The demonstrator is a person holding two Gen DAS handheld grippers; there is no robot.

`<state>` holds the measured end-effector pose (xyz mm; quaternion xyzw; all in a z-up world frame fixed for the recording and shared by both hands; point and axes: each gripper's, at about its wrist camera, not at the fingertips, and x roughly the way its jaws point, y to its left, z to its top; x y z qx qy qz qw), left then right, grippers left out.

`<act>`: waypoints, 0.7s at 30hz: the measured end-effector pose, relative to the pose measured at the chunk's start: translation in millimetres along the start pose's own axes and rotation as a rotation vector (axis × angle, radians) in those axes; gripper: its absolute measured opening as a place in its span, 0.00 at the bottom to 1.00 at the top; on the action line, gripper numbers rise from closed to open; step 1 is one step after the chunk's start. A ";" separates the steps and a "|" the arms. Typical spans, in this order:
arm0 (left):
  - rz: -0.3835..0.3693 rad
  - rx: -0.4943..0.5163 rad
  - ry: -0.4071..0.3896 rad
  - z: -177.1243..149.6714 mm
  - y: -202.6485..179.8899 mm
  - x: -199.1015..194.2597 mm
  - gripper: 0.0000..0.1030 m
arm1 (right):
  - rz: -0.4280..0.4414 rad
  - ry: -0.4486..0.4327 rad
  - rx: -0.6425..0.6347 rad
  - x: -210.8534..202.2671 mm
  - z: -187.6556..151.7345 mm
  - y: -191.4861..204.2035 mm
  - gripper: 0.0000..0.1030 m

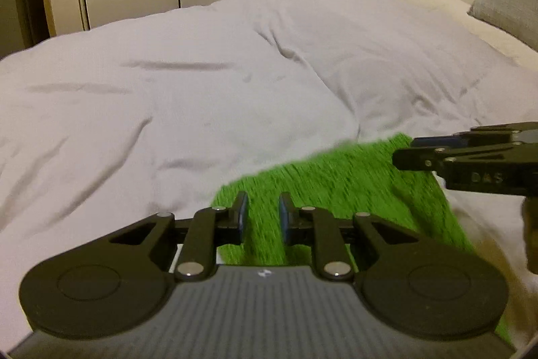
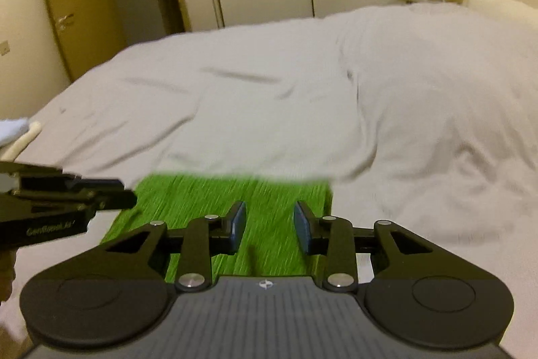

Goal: Fold clothes

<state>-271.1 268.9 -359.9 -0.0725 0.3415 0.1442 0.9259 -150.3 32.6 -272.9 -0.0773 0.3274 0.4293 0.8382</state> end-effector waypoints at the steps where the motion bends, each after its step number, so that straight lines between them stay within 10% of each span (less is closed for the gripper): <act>1: 0.006 -0.002 0.011 1.3 1.3 7.4 0.16 | -0.012 0.009 -0.003 10.3 3.0 -2.9 0.33; 11: 0.031 -0.021 0.069 -6.1 0.4 28.7 0.17 | -0.036 0.133 0.101 56.9 -11.9 -38.4 0.19; 21: -0.018 -0.012 0.029 -46.4 -37.0 -81.7 0.17 | 0.102 0.071 0.199 -59.3 -43.1 -19.6 0.31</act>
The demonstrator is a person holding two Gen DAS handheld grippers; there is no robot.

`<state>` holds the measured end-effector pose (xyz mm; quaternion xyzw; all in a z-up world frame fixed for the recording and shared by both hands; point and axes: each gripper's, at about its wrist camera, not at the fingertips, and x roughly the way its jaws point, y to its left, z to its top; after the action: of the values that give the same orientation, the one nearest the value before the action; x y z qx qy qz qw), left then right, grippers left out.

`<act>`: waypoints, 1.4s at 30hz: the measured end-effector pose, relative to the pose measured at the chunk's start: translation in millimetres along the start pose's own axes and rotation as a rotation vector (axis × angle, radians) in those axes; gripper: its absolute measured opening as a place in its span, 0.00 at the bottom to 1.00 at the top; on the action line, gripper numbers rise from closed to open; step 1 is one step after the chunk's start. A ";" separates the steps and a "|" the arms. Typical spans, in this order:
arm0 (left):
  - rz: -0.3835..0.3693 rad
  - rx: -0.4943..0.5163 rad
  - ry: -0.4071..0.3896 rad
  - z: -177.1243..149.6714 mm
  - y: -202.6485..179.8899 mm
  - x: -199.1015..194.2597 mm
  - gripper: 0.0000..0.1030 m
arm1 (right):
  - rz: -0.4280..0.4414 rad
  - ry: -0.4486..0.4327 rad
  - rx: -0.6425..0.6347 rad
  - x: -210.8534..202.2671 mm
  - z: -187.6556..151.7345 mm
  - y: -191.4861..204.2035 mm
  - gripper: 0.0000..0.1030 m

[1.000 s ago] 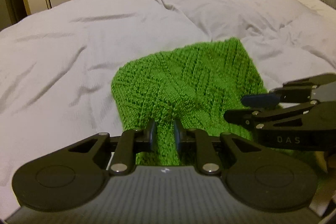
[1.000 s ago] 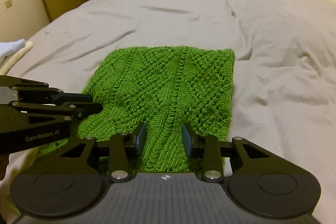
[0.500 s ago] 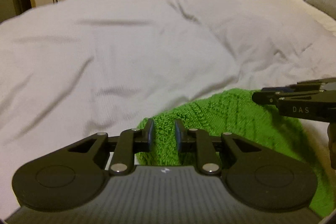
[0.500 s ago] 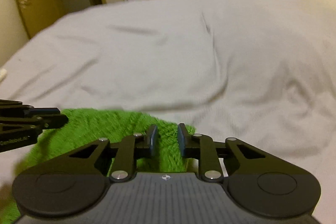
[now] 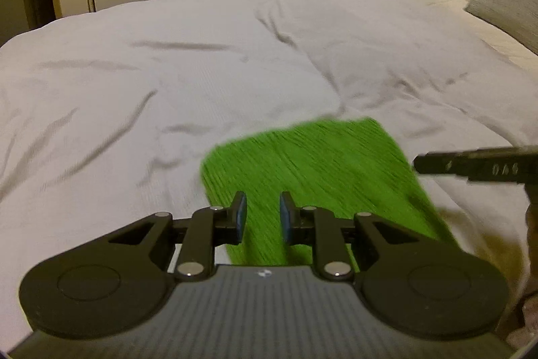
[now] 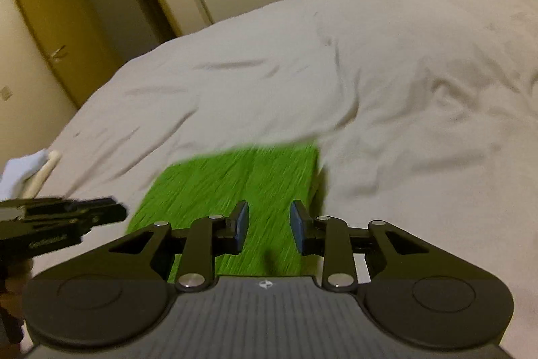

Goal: Fold clothes

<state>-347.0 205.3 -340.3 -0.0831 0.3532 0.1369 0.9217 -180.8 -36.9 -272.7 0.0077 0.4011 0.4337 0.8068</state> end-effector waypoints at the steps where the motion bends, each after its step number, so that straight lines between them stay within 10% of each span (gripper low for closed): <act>1: -0.010 0.006 0.000 -7.2 -6.4 -6.3 0.17 | 0.016 0.011 -0.003 -6.4 -10.2 5.3 0.31; 10: 0.040 -0.022 0.074 -43.5 -40.2 -10.9 0.18 | -0.004 0.129 -0.040 -4.5 -64.4 27.6 0.32; 15: 0.130 -0.048 0.083 -46.7 -56.3 -43.9 0.21 | -0.031 0.097 -0.051 -33.2 -64.7 37.1 0.67; 31: 0.201 -0.152 0.058 -88.5 -67.1 -121.3 0.42 | -0.004 0.055 -0.057 -93.4 -90.2 61.4 0.86; 42: -0.030 -0.474 0.037 -92.5 3.2 -104.8 0.46 | 0.176 0.054 0.274 -77.4 -97.8 -3.7 0.86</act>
<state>-480.8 164.9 -338.0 -0.3048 0.3270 0.2007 0.8717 -265.5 -126.7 -290.9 0.1413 0.4757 0.4437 0.7462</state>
